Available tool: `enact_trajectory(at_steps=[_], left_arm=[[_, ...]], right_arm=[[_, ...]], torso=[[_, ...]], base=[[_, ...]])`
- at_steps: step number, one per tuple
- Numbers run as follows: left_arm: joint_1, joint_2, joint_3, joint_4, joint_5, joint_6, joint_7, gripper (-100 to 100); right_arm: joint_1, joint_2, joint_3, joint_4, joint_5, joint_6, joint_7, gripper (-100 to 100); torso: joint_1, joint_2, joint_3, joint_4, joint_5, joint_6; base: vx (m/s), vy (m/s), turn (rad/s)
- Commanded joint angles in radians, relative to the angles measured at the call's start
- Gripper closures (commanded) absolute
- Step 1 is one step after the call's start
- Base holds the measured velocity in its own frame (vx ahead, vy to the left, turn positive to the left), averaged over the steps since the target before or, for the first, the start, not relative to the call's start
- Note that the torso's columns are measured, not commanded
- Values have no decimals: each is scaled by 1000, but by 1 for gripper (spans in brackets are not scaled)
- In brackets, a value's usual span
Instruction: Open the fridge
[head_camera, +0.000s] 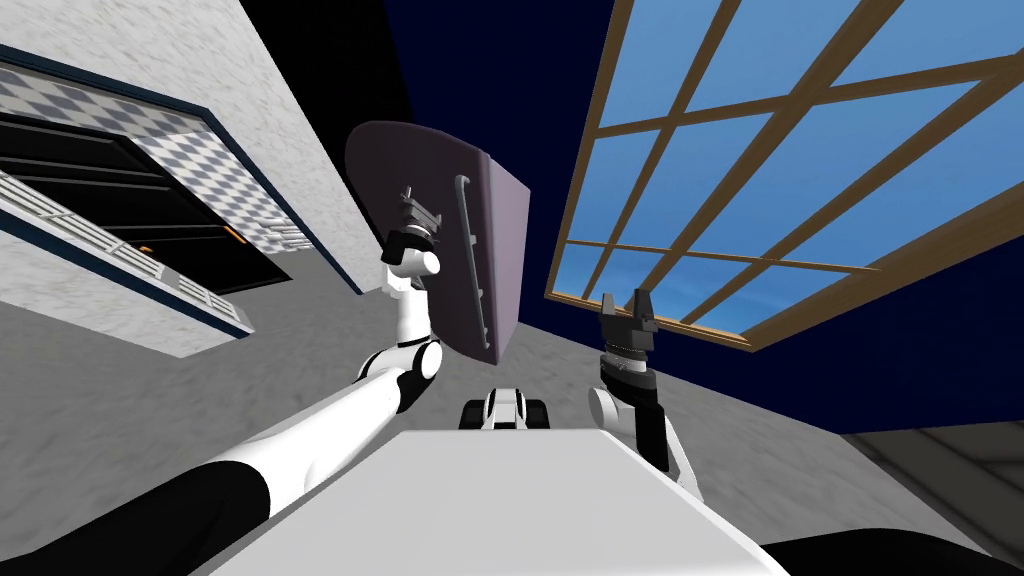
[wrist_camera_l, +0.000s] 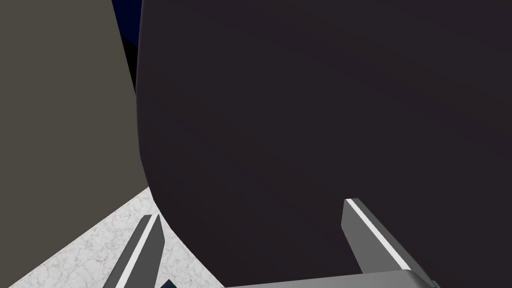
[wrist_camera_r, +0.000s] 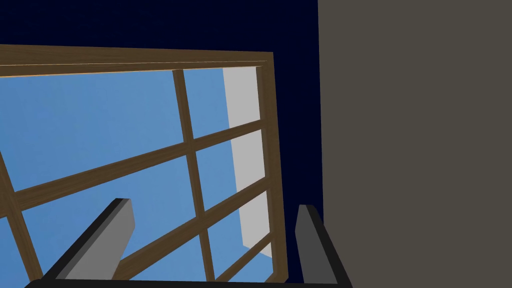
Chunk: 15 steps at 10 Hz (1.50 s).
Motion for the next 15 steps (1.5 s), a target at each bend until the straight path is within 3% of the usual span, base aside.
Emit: enact_trajectory(at_steps=[1, 8, 9, 15], left_arm=[[-60, -4, 23, 44, 9, 49, 9, -100], [-249, 4, 109, 218, 60, 235, 49, -100], [-255, 4, 109, 222, 60, 245, 49, -100], [-400, 21, 179, 378, 108, 417, 84, -100]], right_arm=[[0, 0, 0, 0, 0, 0, 0, 0], [0, 0, 0, 0, 0, 0, 0, 0], [0, 0, 0, 0, 0, 0, 0, 0], [0, 0, 0, 0, 0, 0, 0, 0]], torso=[[0, 0, 0, 0, 0, 0], [0, 0, 0, 0, 0, 0], [-1, -1, 0, 0, 0, 0], [-9, 4, 3, 1, -4, 5]], base=[[-43, -76, 47], [-50, -99, 88], [-40, -87, 41], [-60, -108, 102]])
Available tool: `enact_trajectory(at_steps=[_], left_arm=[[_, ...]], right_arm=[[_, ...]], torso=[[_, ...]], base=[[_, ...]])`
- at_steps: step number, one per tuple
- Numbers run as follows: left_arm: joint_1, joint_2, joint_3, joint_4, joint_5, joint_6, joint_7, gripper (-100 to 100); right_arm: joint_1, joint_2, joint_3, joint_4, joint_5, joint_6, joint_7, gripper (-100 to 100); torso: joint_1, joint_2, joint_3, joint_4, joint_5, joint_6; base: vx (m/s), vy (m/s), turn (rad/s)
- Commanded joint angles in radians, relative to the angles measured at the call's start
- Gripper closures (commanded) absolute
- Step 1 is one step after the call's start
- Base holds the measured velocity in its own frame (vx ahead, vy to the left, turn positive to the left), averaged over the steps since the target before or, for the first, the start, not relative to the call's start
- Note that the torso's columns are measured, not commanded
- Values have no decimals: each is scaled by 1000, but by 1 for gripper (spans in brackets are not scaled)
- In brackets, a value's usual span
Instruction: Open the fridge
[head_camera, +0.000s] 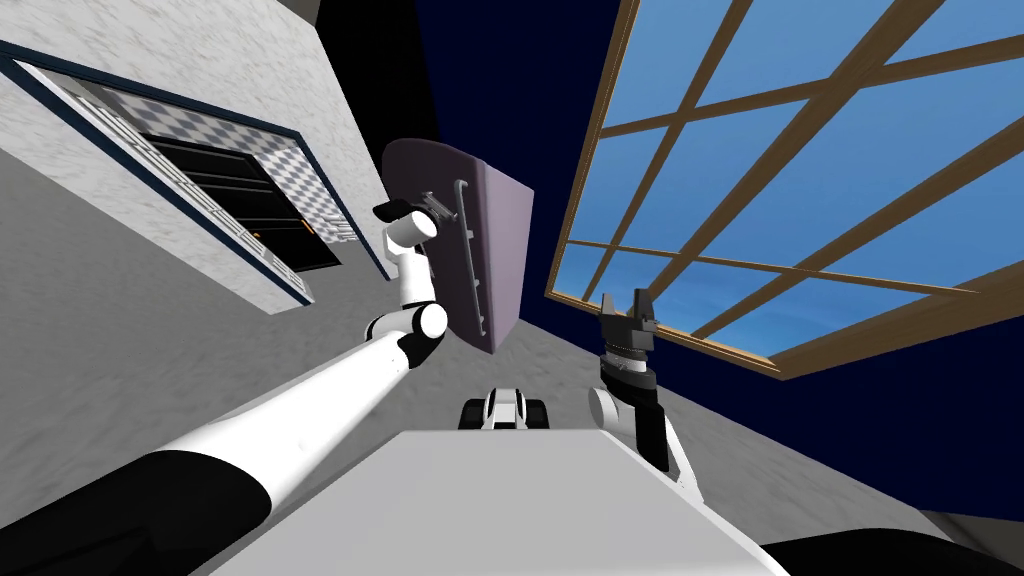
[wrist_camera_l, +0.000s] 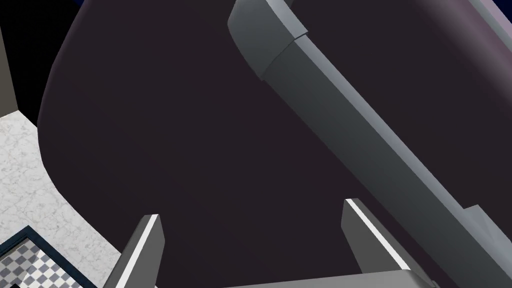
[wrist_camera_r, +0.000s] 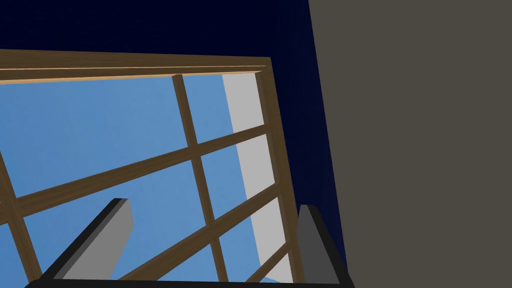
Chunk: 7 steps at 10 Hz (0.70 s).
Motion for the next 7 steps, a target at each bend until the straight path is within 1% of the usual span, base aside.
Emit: enact_trajectory(at_steps=[1, 2, 3, 4, 5, 6, 7], left_arm=[[-50, -5, 18, 64, 12, 59, 14, -100], [-61, -3, 24, 78, 16, 74, 17, -100], [-61, -3, 24, 78, 16, 74, 17, -100], [-73, -1, 31, 94, 21, 93, 21, -100], [-73, -1, 31, 94, 21, 93, 21, -100], [-65, 14, 40, 74, 19, 84, 19, -100], [-71, 25, 59, 72, 19, 99, 31, -100]], right_arm=[[0, 0, 0, 0, 0, 0, 0, 0], [0, 0, 0, 0, 0, 0, 0, 0], [0, 0, 0, 0, 0, 0, 0, 0], [0, 0, 0, 0, 0, 0, 0, 0], [0, 0, 0, 0, 0, 0, 0, 0], [0, 0, 0, 0, 0, 0, 0, 0], [0, 0, 0, 0, 0, 0, 0, 0]], torso=[[-4, 1, 0, -1, -2, 2], [-7, 1, 1, -2, -3, 5], [-9, 1, 1, -2, -4, 5], [-10, 2, 2, -2, -4, 7], [-12, 4, 3, -2, -5, 8], [-13, 4, 3, -2, -6, 8], [-8, 0, 0, -1, -4, 4]], base=[[-31, -77, 81], [-8, -69, 54], [-5, -41, 22], [-19, -33, 39], [-19, -39, 29], [-7, -3, 39], [89, 63, 51]])
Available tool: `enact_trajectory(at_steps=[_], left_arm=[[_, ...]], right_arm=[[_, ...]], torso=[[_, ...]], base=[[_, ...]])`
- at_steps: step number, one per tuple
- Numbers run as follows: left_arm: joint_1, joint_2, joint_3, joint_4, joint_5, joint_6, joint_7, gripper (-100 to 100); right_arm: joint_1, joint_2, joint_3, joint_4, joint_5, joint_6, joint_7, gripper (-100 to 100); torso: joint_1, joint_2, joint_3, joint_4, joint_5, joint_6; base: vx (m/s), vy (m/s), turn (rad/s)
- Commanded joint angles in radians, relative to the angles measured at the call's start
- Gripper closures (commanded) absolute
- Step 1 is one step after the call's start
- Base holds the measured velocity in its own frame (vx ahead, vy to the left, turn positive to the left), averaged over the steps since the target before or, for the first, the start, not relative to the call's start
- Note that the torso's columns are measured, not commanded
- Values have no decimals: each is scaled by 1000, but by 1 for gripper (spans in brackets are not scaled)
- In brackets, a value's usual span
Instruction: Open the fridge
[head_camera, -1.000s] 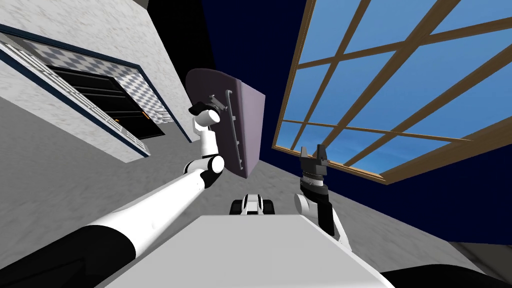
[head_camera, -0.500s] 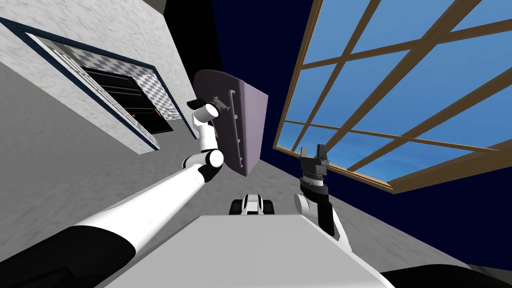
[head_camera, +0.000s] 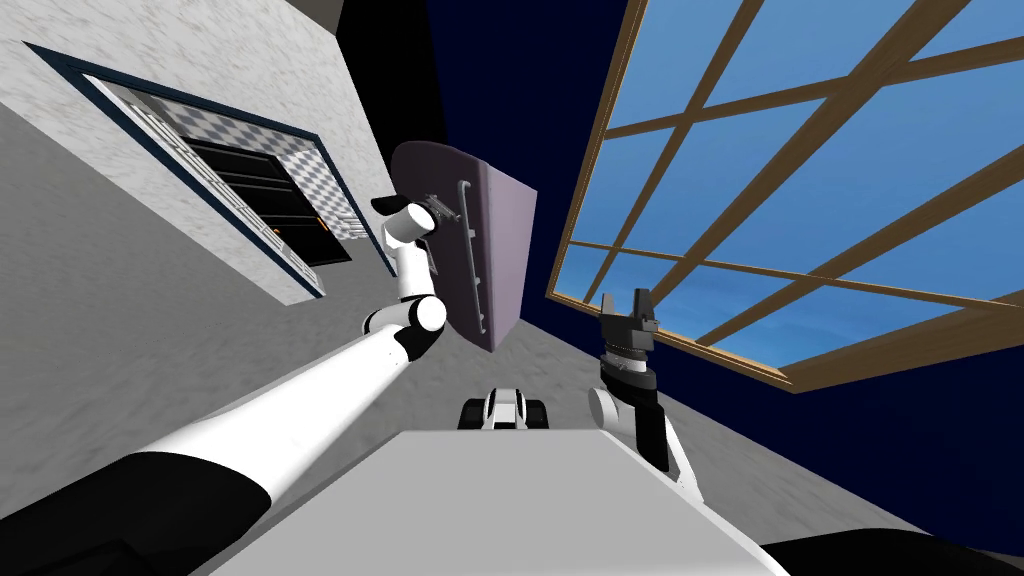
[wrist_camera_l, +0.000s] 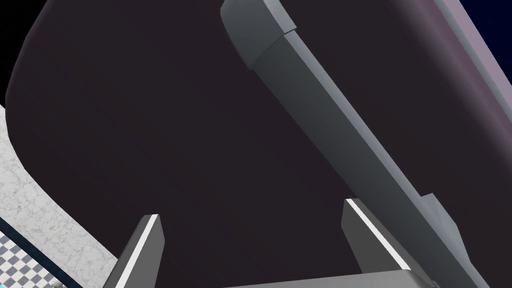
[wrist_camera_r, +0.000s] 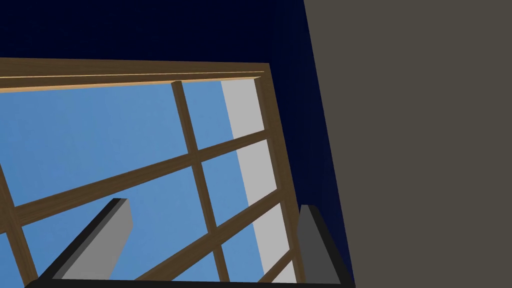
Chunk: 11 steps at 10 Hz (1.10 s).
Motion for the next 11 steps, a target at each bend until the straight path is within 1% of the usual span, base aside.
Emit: enact_trajectory(at_steps=[1, 2, 3, 4, 5, 6, 8, 9, 10, 11], left_arm=[[-3, 5, 10, -5, 0, 9, 6, -100], [-3, 6, 12, -6, 0, 13, 7, 100], [-5, -3, 5, -10, 24, 24, 0, 100], [-5, -3, 5, -10, 24, 24, 0, 100], [-7, -13, -2, -14, 48, 35, -8, 100], [-7, -13, -2, -14, 48, 35, -8, 100], [-11, -31, -16, -22, 96, 58, -23, 100], [-11, -31, -16, -22, 96, 58, -23, 100], [-13, -41, -23, -26, 120, 69, -31, 100], [-15, -50, -30, -30, 144, 80, -38, 100]], right_arm=[[0, 0, 0, 0, 0, 0, 0, 0], [0, 0, 0, 0, 0, 0, 0, 0], [0, 0, 0, 0, 0, 0, 0, 0], [0, 0, 0, 0, 0, 0, 0, 0], [0, 0, 0, 0, 0, 0, 0, 0], [0, -1, -1, 0, 0, 0, 0, 0], [0, -1, -1, 0, 0, 0, 0, 0], [0, -1, -1, 0, 0, 0, 0, 0], [0, -1, 0, 0, 0, 0, 0, 0], [0, 0, 0, 0, 0, 0, 0, 0]], torso=[[12, -7, -5, -1, 5, -6], [16, -9, -7, -2, 7, -7], [16, -7, -6, -2, 8, -8], [23, -3, -3, 0, 9, -9], [25, -1, -1, 1, 11, -10], [27, 2, 1, 2, 11, -10], [18, -3, -2, 0, 8, -10], [19, -6, -4, -1, 8, -9], [12, -4, -4, -1, 7, -10], [12, -2, -2, 0, 6, -9]], base=[[51, 32, 24], [-5, 0, 4], [-52, 121, -49], [-68, 191, -42], [-129, 300, -30], [-111, 289, -32], [-102, 348, -61], [-124, 278, -37], [-161, 249, -22], [-113, 286, -70]])
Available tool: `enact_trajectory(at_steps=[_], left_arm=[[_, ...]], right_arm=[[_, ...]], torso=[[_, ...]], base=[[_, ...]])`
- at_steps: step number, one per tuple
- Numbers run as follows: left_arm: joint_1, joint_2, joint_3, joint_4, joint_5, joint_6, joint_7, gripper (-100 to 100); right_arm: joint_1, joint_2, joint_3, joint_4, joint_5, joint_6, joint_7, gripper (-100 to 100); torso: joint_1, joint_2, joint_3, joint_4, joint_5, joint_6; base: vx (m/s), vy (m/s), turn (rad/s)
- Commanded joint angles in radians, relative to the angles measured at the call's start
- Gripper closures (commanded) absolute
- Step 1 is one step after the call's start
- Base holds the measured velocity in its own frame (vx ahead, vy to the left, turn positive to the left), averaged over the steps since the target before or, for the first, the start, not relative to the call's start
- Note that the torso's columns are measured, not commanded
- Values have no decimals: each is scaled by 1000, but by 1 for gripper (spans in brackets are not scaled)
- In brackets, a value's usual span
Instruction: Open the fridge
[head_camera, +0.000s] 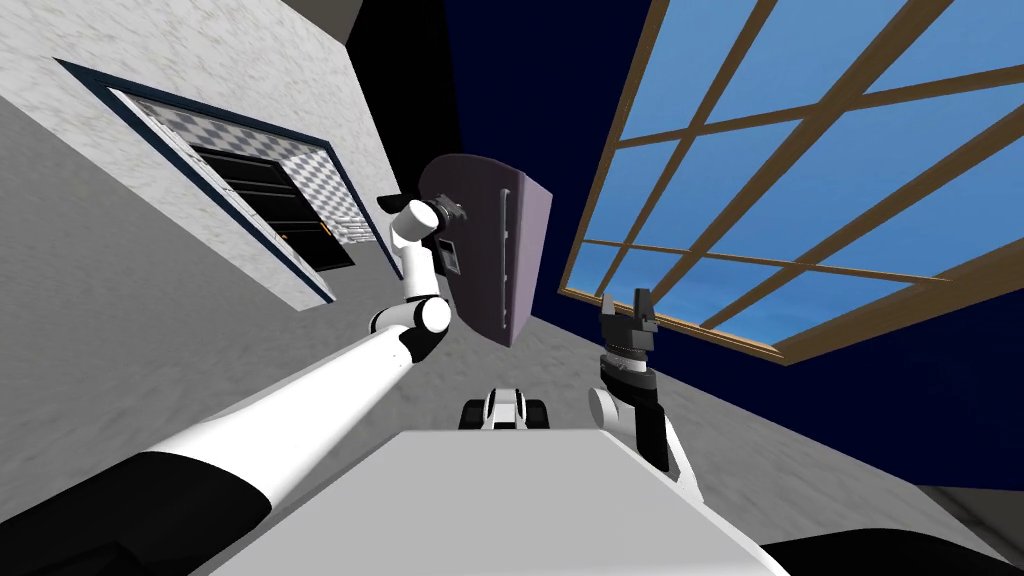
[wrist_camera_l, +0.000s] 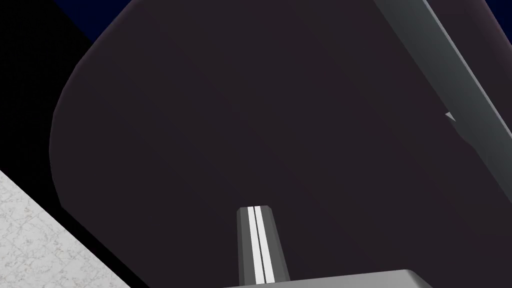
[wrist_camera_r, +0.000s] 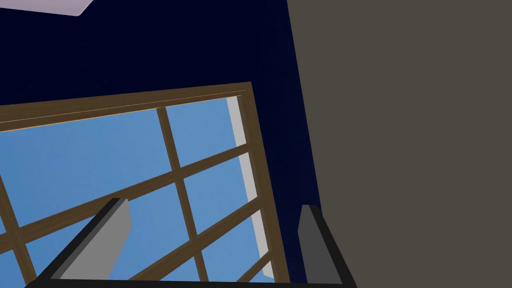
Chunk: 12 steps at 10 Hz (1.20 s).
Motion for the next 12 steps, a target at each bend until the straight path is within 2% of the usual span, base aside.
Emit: enact_trajectory(at_steps=[1, 3, 4, 6, 8, 9, 10, 12], left_arm=[[-4, -12, -11, 0, 40, 14, -15, 100], [-8, -30, -25, -8, 88, 36, -30, 100], [-8, -30, -25, -8, 88, 36, -30, 100], [-12, -49, -39, -16, 136, 59, -45, 100], [-6, -46, -36, -24, 137, 64, -46, 100], [5, -52, -42, -5, 135, 53, -44, -100], [8, -54, -43, 0, 134, 51, -44, -100], [19, -61, -48, 18, 130, 41, -40, -100]], right_arm=[[0, 0, 0, 0, 0, 0, 0, 0], [0, 0, 0, 0, 0, 0, 0, 0], [0, 0, 0, 0, 0, 0, 0, 0], [0, 0, 0, 0, 0, 0, 0, 0], [0, 0, 0, 0, 0, 0, 0, 0], [0, 0, 0, 0, 0, 0, 0, 0], [0, 1, 0, 0, 0, 0, 0, 0], [1, 1, 1, 0, 0, 0, 0, 0]], torso=[[3, -2, -1, 0, 1, 0], [7, -1, -1, -1, 2, -1], [9, -3, -1, -1, 3, -1], [0, 2, 1, 0, 0, 0], [3, -3, -1, -1, 1, -1], [-4, -8, -5, -2, -1, 0], [-10, -11, -7, -4, -3, 1], [-1, -8, -5, -3, 0, 0]], base=[[-105, 291, -37], [-115, 342, -65], [-123, 309, -27], [-190, 286, -50], [-86, 193, -22], [41, -43, -67], [92, -96, -58], [137, -137, -48]])
